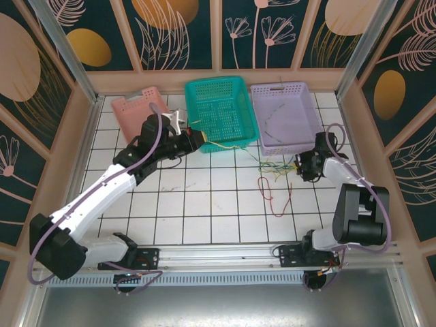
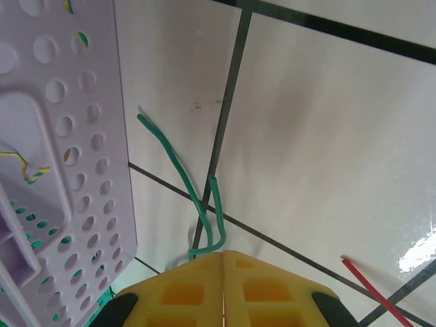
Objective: Untangle the cables
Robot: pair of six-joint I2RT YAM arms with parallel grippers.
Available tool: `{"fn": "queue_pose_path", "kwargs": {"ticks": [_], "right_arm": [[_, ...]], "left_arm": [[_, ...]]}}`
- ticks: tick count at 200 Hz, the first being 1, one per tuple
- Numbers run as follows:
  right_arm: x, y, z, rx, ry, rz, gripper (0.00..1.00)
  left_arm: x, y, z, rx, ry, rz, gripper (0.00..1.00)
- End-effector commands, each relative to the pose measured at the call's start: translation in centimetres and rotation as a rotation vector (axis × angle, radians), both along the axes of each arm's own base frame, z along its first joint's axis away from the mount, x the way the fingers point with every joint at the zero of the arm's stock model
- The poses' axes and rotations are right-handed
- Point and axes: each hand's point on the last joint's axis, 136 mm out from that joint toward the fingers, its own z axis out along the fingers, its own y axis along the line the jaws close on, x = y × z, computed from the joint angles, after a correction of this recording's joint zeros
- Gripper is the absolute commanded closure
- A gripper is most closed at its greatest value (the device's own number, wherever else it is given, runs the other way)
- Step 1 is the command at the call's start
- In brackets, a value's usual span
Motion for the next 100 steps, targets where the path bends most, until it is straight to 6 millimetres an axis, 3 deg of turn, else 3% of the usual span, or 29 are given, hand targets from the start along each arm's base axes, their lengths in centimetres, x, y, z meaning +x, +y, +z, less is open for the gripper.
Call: {"fn": "queue_pose_path", "kwargs": {"ticks": [1, 55, 94, 100], "right_arm": [[-0.6, 1.6, 0.1, 0.045, 0.015, 0.020, 0.88], [-0.7, 1.1, 3.4, -0.061, -0.048, 0.124, 0.49], [-3.4, 0.6, 5.1, -0.225, -0.019, 0.230, 0.38], [-4.1, 0.7, 5.3, -0.254, -0.008, 0.248, 0.37]], "left_arm": [[-0.4, -2.1, 1.5, -0.113, -0.028, -0.098, 1.00], [-0.4, -1.6, -0.5, -0.065, 0.015, -0.076, 1.00], [-0.1, 0.2, -2.7, -0.004, 0.062, 0.031, 1.00], [-0.2, 0.9, -4.1, 0.023, 0.088, 0.062, 1.00]]}}
